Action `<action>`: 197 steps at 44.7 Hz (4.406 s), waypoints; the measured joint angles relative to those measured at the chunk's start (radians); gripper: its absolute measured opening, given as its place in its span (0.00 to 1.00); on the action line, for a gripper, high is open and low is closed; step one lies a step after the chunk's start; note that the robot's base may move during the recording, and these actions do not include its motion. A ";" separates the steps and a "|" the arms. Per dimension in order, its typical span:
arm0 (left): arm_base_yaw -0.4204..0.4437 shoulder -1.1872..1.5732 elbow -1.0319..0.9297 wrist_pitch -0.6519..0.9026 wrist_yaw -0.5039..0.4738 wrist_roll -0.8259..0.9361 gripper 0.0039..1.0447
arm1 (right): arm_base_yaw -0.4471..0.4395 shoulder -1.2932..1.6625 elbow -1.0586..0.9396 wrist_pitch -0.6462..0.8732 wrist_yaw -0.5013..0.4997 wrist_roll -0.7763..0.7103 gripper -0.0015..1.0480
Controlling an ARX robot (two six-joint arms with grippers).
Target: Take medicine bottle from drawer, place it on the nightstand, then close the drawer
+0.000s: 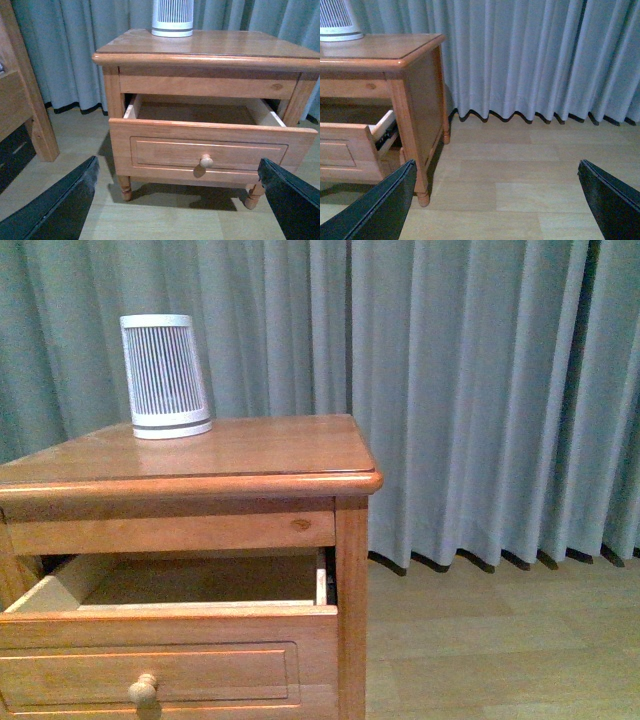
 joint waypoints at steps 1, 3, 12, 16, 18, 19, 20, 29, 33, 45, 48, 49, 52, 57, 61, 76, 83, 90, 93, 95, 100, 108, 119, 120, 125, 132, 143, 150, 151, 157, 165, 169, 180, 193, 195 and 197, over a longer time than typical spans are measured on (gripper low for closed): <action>0.000 0.000 0.000 0.000 0.002 0.000 0.94 | 0.000 0.000 0.000 0.000 0.002 0.000 0.93; 0.000 0.000 0.000 0.000 0.002 0.001 0.94 | 0.000 0.000 0.000 0.000 0.001 0.000 0.93; 0.000 0.000 0.000 0.000 0.002 0.001 0.94 | 0.000 0.000 0.000 0.000 0.000 0.000 0.93; 0.000 0.000 0.000 0.000 0.000 0.001 0.94 | 0.000 0.000 0.000 0.000 0.001 0.000 0.93; 0.000 0.000 0.000 0.000 -0.001 0.002 0.94 | 0.000 0.000 0.000 0.000 -0.002 0.000 0.93; 0.000 0.000 0.000 0.000 -0.001 0.002 0.94 | 0.000 0.000 0.000 0.000 -0.002 0.000 0.93; 0.000 -0.002 0.000 0.000 -0.001 0.002 0.94 | 0.000 0.000 0.000 0.000 -0.002 0.000 0.93; -0.001 -0.002 -0.001 -0.001 -0.003 0.002 0.94 | 0.000 0.000 0.000 -0.001 -0.006 0.000 0.93; -0.001 -0.002 -0.001 -0.001 -0.003 0.002 0.94 | 0.001 0.001 0.000 -0.002 -0.002 0.001 0.93; -0.001 -0.002 -0.001 -0.001 -0.001 0.002 0.94 | 0.029 0.299 0.054 0.052 0.207 0.060 0.93; -0.001 -0.002 -0.001 -0.001 -0.002 0.002 0.94 | -0.002 0.455 0.096 0.187 0.187 0.047 0.93; -0.001 -0.002 -0.001 -0.001 -0.001 0.002 0.94 | -0.010 0.495 0.111 0.216 0.180 0.042 0.93; -0.001 -0.002 -0.001 -0.001 -0.001 0.002 0.94 | -0.034 0.635 0.176 0.302 0.164 0.037 0.93; -0.001 -0.002 -0.001 -0.001 -0.001 0.002 0.94 | -0.046 0.840 0.300 0.343 0.154 0.043 0.93; -0.001 -0.002 -0.001 -0.001 -0.001 0.002 0.94 | -0.029 0.969 0.400 0.322 0.159 0.068 0.93; -0.001 -0.002 -0.001 -0.001 -0.001 0.002 0.94 | 0.225 1.330 0.835 0.150 0.217 0.126 0.93; -0.001 -0.002 -0.001 -0.001 -0.001 0.002 0.94 | 0.265 1.464 0.990 0.049 0.248 0.137 0.93; -0.001 -0.002 -0.001 -0.001 -0.001 0.002 0.94 | 0.269 1.671 1.215 -0.174 0.245 0.192 0.93; -0.001 -0.002 -0.001 -0.001 -0.002 0.002 0.94 | 0.270 1.734 1.273 -0.222 0.254 0.196 0.93; -0.001 -0.002 -0.001 -0.001 -0.001 0.002 0.94 | 0.270 1.764 1.294 -0.226 0.265 0.195 0.93; -0.001 -0.002 -0.001 -0.001 -0.001 0.002 0.94 | 0.278 1.866 1.361 -0.229 0.283 0.192 0.93; -0.001 -0.002 -0.001 -0.001 -0.001 0.002 0.94 | 0.285 1.939 1.393 -0.233 0.277 0.191 0.93; -0.001 -0.002 -0.001 -0.001 -0.001 0.002 0.94 | 0.289 2.006 1.394 -0.225 0.278 0.192 0.93; -0.001 -0.002 -0.001 -0.001 -0.001 0.002 0.94 | 0.288 2.015 1.394 -0.222 0.277 0.192 0.93; -0.001 -0.002 -0.001 -0.001 -0.001 0.002 0.94 | 0.287 2.039 1.392 -0.212 0.272 0.193 0.93; -0.001 -0.002 -0.001 -0.001 -0.001 0.002 0.94 | 0.282 2.064 1.393 -0.208 0.250 0.224 0.93; -0.001 -0.002 -0.001 -0.001 -0.001 0.002 0.94 | 0.278 2.075 1.380 -0.232 0.230 0.274 0.93; -0.001 -0.002 -0.001 -0.001 -0.001 0.002 0.94 | 0.289 2.071 1.338 -0.217 0.234 0.293 0.93; -0.001 -0.002 -0.001 -0.001 -0.002 0.002 0.94 | 0.291 2.071 1.332 -0.213 0.234 0.296 0.93; -0.001 -0.002 -0.001 -0.001 -0.002 0.002 0.94 | 0.307 2.071 1.314 -0.227 0.239 0.303 0.93; -0.001 -0.002 -0.001 -0.001 -0.001 0.002 0.94 | 0.343 2.071 1.299 -0.257 0.241 0.312 0.93; -0.001 -0.002 -0.001 -0.001 -0.001 0.002 0.94 | 0.362 2.071 1.302 -0.283 0.241 0.326 0.93; -0.001 -0.002 -0.001 -0.001 -0.002 0.002 0.94 | 0.415 2.079 1.357 -0.397 0.249 0.392 0.93; -0.001 -0.002 -0.001 -0.001 -0.001 0.002 0.94 | 0.428 2.102 1.402 -0.456 0.256 0.415 0.93; -0.001 -0.002 -0.001 -0.001 -0.002 0.002 0.94 | 0.429 2.105 1.403 -0.460 0.260 0.418 0.93; -0.001 -0.002 -0.001 -0.001 -0.001 0.002 0.94 | 0.428 2.108 1.404 -0.460 0.261 0.417 0.93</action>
